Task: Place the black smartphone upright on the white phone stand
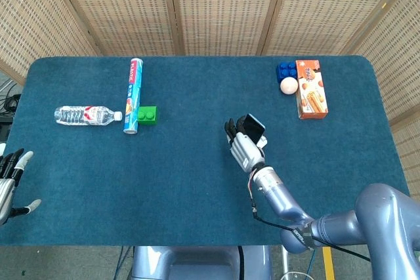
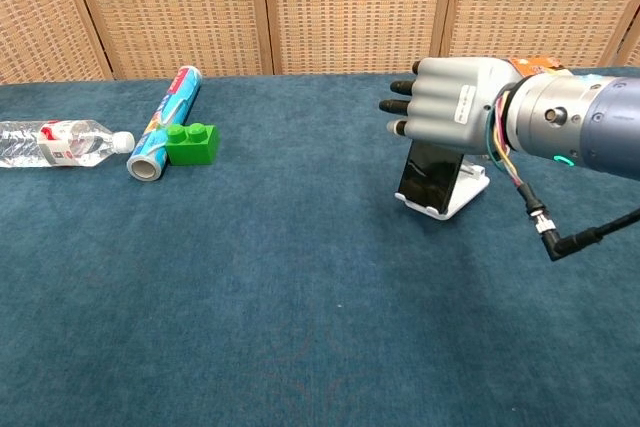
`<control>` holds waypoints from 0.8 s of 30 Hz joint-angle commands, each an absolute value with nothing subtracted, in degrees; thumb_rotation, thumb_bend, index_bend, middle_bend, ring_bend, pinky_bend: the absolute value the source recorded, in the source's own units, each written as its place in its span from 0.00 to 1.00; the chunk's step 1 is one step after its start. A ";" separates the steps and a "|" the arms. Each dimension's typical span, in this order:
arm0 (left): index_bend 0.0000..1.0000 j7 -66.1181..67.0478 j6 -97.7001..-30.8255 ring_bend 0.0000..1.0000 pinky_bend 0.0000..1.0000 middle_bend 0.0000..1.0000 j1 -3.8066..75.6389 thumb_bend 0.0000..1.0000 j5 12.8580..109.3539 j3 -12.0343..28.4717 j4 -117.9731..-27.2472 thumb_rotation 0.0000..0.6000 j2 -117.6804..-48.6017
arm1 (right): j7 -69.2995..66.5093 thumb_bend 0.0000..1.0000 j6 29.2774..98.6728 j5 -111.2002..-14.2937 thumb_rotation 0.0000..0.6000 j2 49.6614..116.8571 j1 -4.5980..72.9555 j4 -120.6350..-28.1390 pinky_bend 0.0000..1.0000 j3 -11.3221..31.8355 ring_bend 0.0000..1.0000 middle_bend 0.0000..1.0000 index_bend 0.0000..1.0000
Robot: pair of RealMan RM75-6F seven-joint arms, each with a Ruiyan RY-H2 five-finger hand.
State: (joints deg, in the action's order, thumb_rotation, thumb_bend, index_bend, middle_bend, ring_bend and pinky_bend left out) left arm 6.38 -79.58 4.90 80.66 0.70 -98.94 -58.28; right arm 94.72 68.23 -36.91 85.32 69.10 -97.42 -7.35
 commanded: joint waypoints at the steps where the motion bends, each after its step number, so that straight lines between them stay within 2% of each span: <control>1: 0.00 6.26 -79.54 0.00 0.00 0.00 4.91 0.00 80.63 0.69 -98.83 1.00 -58.25 | 94.38 0.36 68.88 -37.45 1.00 85.07 68.85 -97.87 0.17 -7.42 0.00 0.00 0.05; 12: 0.00 5.07 -80.07 0.00 0.00 0.00 4.65 0.00 81.81 0.29 -98.68 1.00 -57.84 | 92.30 0.36 75.96 -42.52 1.00 78.50 65.73 -108.01 0.17 -8.94 0.00 0.00 0.00; 15: 0.00 4.01 -80.95 0.00 0.00 0.00 4.21 0.00 82.92 -0.04 -98.68 1.00 -57.49 | 87.44 0.36 81.48 -49.71 1.00 73.34 61.97 -113.83 0.16 -11.07 0.00 0.00 0.00; 20: 0.00 2.85 -81.76 0.00 0.00 0.00 3.82 0.00 83.84 -0.27 -98.40 1.00 -57.21 | 80.29 0.36 86.26 -57.91 1.00 68.22 57.08 -116.64 0.16 -13.75 0.00 0.00 0.00; 24: 0.00 1.28 -83.11 0.00 0.00 0.00 3.17 0.00 84.91 -0.49 -98.18 1.00 -56.85 | 63.30 0.31 94.44 -67.53 1.00 62.78 47.27 -116.36 0.14 -17.00 0.00 0.00 0.00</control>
State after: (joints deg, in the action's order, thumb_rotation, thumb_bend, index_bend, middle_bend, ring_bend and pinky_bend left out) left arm 1.70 -82.71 3.42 84.57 -0.39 -98.29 -56.99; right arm 77.08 86.99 -58.90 68.14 56.05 -115.48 -13.41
